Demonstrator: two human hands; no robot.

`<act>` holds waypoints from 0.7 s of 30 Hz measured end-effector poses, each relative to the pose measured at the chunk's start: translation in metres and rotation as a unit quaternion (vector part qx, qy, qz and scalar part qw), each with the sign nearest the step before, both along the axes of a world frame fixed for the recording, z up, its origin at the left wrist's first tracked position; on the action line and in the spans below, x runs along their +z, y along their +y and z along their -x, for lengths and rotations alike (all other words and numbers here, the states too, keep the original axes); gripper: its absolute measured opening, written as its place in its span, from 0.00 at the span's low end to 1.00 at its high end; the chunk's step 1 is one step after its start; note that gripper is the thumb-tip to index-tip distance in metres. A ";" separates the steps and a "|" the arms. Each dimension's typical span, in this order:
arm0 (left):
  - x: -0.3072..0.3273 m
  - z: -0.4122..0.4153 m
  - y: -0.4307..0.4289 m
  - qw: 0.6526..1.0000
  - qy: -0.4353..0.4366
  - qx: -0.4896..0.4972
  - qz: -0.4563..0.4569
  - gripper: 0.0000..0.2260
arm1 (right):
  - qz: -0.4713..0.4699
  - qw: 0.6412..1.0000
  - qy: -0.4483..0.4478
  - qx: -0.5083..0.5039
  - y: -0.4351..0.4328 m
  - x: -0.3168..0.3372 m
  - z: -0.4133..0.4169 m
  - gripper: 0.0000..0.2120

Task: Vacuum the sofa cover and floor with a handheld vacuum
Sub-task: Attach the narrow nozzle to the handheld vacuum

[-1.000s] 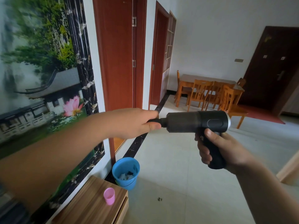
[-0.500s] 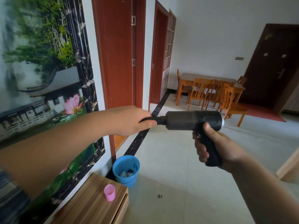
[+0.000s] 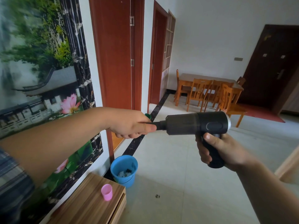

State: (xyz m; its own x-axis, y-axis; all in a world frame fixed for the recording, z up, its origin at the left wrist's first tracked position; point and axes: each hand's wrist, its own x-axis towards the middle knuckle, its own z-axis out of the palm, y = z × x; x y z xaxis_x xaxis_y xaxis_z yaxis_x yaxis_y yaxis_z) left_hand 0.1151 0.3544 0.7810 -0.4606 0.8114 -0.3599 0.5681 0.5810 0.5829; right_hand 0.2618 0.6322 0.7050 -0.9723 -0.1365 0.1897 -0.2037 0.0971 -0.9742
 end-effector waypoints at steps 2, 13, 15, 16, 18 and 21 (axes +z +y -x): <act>0.001 -0.004 0.005 1.000 -0.009 -0.004 0.009 0.19 | -0.012 1.000 0.003 0.003 0.005 -0.001 -0.002 0.31; -0.008 -0.008 0.048 0.992 0.123 -0.015 -0.013 0.21 | 0.036 0.998 -0.045 -0.003 0.042 -0.006 -0.008 0.28; -0.013 -0.007 0.054 1.000 0.001 0.003 0.015 0.22 | 0.034 0.999 -0.036 0.000 0.050 -0.013 -0.011 0.27; -0.016 -0.007 0.059 0.999 -0.044 0.007 0.028 0.21 | 0.029 0.999 -0.035 -0.002 0.054 -0.015 -0.013 0.26; -0.024 -0.006 0.069 0.996 -0.084 0.002 0.037 0.20 | 0.021 0.999 -0.038 -0.011 0.063 -0.018 -0.017 0.25; -0.034 -0.006 0.090 0.998 -0.039 -0.021 0.037 0.21 | 0.022 0.998 -0.046 -0.039 0.077 -0.027 -0.027 0.22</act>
